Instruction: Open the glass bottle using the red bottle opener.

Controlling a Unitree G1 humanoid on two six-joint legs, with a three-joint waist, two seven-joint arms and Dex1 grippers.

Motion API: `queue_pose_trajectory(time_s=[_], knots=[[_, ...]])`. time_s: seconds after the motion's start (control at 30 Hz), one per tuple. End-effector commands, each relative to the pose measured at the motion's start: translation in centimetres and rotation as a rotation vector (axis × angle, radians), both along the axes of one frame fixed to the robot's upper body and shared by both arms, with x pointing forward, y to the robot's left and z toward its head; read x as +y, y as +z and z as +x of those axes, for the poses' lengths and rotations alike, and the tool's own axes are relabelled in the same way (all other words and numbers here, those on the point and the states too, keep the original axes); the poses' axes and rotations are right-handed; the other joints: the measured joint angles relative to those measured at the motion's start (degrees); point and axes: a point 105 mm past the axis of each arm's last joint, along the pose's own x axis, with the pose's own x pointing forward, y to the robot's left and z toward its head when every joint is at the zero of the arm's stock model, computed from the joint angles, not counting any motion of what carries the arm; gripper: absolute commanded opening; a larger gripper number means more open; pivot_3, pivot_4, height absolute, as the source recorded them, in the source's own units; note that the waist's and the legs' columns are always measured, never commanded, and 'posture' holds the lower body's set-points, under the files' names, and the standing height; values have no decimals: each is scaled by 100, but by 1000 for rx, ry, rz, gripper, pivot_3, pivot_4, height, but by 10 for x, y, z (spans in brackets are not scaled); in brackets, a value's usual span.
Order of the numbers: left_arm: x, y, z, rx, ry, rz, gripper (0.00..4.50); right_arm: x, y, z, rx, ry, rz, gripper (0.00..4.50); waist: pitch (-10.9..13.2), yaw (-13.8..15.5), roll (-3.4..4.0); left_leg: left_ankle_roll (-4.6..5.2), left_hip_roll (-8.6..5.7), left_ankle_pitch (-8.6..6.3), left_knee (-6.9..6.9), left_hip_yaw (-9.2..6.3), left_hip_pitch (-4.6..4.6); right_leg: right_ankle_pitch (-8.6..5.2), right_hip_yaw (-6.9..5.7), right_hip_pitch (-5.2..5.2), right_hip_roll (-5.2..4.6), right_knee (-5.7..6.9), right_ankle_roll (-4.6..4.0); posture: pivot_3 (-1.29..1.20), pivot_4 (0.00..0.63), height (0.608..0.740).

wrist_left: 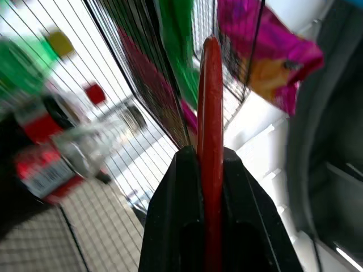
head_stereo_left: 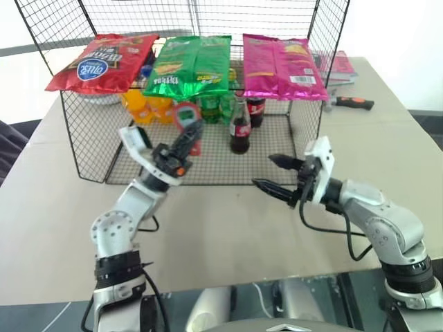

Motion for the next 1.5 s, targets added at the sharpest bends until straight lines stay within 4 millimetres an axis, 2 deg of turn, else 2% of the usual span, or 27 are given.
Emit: queue_pose_trajectory(time_s=[0.03,0.17,0.37,0.4,0.43,0.63,0.73,1.17,1.2,1.23,1.37,1.5], knots=[[-28,8,-12,-59,-150,29,31,17,18,-4,95,80,12,4500,0,-12,0,0,0,0,0,-1,0,0,-1,0,0,0,-1,0,150,740],[-48,4,-19,-64,-281,50,31,37,36,-9,206,183,99,4500,0,-52,0,1,0,0,-1,-2,-2,0,-1,0,1,-2,-1,0,150,740],[-49,5,-17,-80,-310,47,31,43,48,-19,290,265,155,4500,0,-76,1,2,-2,-1,-1,-3,-9,0,0,-6,-1,-9,-1,0,150,740],[-49,5,-17,-82,-312,48,0,43,48,-20,294,269,155,3976,0,-87,1,2,-2,0,-1,-3,-13,0,0,-11,-1,-7,-1,0,150,740],[-49,4,-17,-83,-314,50,0,42,48,-21,298,271,154,3753,0,-94,1,2,-1,0,-1,-3,-13,0,-1,-12,0,-5,-1,0,150,740],[-47,1,-19,-81,-335,55,0,40,45,-18,316,251,148,860,0,-119,1,2,-1,-1,-1,-2,-13,0,0,-12,1,-4,0,0,150,740],[-48,-1,-20,-76,-354,59,0,41,46,-17,328,249,159,46,0,-122,1,3,-1,-1,-1,-1,-13,0,0,-12,1,-4,0,0,150,740],[-53,-8,-27,-73,-414,90,0,45,42,-15,351,242,162,46,0,-121,2,3,-1,-1,-2,-2,-14,0,0,-13,1,-4,0,0,150,740],[-53,-7,-26,-77,-411,91,840,45,42,-15,351,242,159,0,0,-121,2,3,-1,-1,-2,-2,-14,0,0,-13,1,-4,0,0,150,740],[-52,-7,-24,-79,-395,95,1063,45,41,-15,351,243,156,0,1,-120,2,3,-1,-1,-2,-2,-14,0,0,-13,1,-4,0,0,150,740],[-46,-5,-15,-87,-344,102,2916,44,40,-16,351,245,144,0,1,-119,2,3,-1,-1,-2,-2,-15,0,0,-14,1,-5,0,0,150,740],[-39,-1,-13,-107,-322,107,2916,44,40,-18,347,250,136,0,1,-120,2,3,-1,-1,-2,-2,-22,0,0,-24,0,-4,0,0,150,740]])
